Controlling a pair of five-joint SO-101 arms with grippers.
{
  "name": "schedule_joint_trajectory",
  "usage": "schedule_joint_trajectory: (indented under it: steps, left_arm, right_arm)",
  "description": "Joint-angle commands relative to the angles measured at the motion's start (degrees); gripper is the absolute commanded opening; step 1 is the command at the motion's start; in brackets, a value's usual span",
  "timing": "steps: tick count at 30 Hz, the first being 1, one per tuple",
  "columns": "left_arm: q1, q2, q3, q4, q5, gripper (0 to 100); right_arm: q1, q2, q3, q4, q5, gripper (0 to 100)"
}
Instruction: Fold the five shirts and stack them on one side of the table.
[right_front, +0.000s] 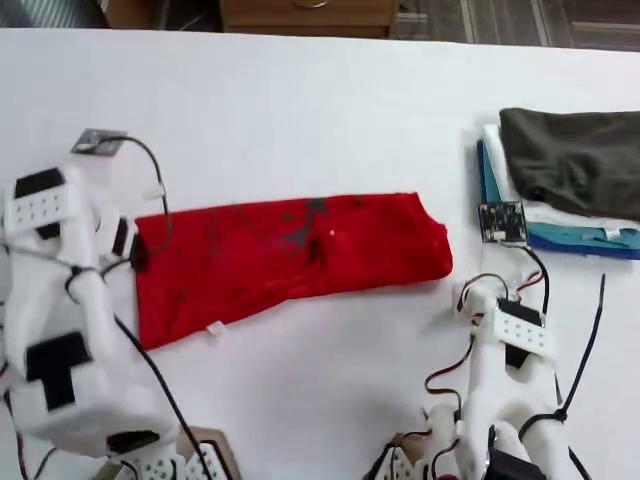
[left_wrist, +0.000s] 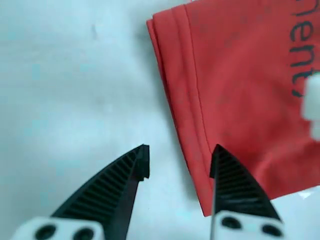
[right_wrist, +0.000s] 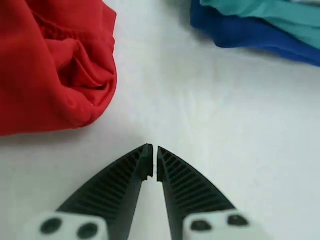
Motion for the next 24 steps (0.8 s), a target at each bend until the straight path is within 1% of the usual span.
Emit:
schedule_joint_trajectory:
  steps: [1,4,12,14,19,24]
  left_arm:
    - [-0.26,4.84,-3.91,0.44,1.41,22]
    - [-0.26,6.95,-3.82,-0.62,2.64,22]
    - [0.35,13.45,-4.26,-3.6,2.73,22]
    - [1.49,15.47,-4.26,-3.6,2.9,22]
    - [5.1,18.55,-4.97,-3.69,6.42,22]
    - [3.96,21.71,-9.45,-0.7,6.42,20]
  right_arm:
    - [-0.4,-1.54,-0.26,-0.84,0.26,2.2]
    - [-1.27,-1.45,-0.26,-0.84,0.26,2.2]
    - [-1.27,-1.45,-0.26,-0.84,0.26,2.2]
    - [-1.27,-1.45,-0.26,-0.84,0.26,2.2]
    - [-1.27,-1.45,-0.26,-0.84,0.26,2.2]
    - [-1.1,-1.45,-0.26,-0.84,0.26,2.2]
